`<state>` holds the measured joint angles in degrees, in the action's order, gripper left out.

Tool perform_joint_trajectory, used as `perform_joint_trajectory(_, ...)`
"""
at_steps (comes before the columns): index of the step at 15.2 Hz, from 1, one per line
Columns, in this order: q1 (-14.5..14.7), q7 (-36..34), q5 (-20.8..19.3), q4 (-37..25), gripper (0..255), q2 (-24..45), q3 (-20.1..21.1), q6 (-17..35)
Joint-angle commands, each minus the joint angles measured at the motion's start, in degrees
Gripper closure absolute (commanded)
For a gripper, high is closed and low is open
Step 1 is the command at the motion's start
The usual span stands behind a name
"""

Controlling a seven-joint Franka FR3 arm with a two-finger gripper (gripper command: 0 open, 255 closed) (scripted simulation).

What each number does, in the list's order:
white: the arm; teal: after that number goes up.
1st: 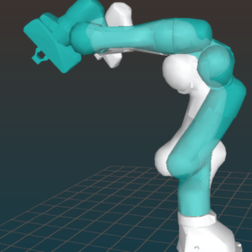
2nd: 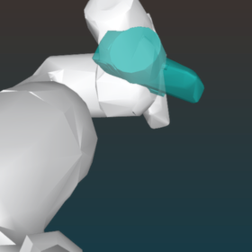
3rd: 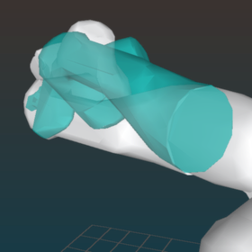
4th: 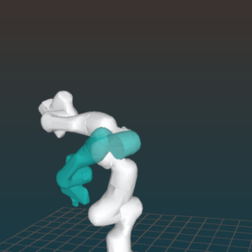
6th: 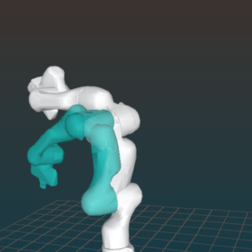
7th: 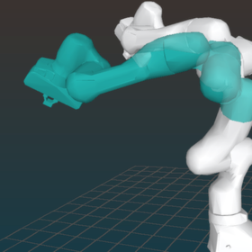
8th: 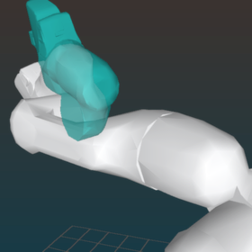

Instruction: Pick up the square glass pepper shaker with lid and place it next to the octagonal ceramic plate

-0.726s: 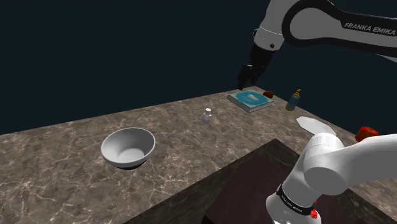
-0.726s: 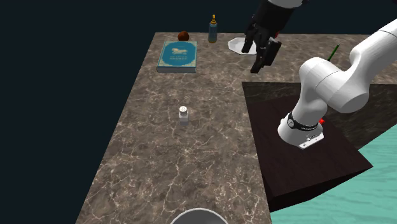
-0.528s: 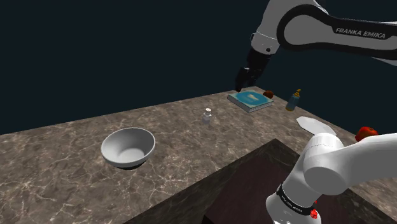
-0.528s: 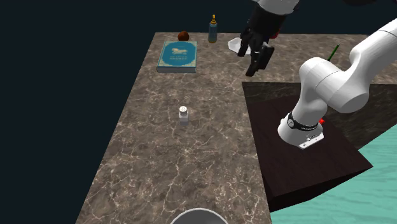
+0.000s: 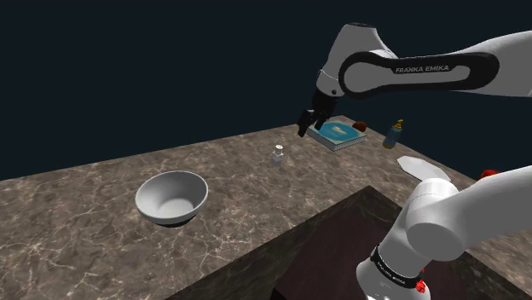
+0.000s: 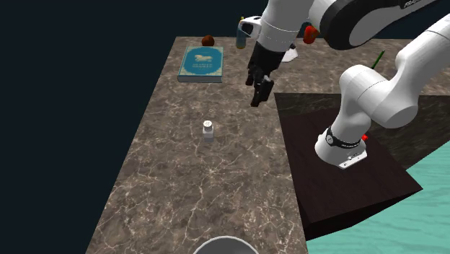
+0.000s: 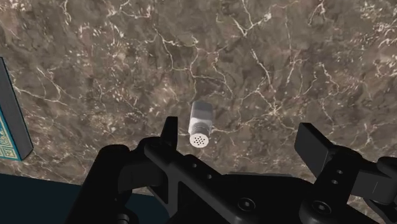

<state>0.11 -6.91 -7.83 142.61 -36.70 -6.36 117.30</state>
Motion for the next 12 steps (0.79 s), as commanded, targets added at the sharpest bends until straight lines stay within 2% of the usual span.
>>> perform_joint_trajectory(1, -0.1, 0.2, 0.1, 1.3, 0, 2.9, -1.0, 4.8)
perform_joint_trajectory(7, 0.1, 2.1, 1.4, 2.1, 0, 14.1, -4.4, 18.2)
perform_joint_trajectory(12, 1.3, 5.4, 5.2, 0.2, 0, 25.2, -7.3, 28.4)
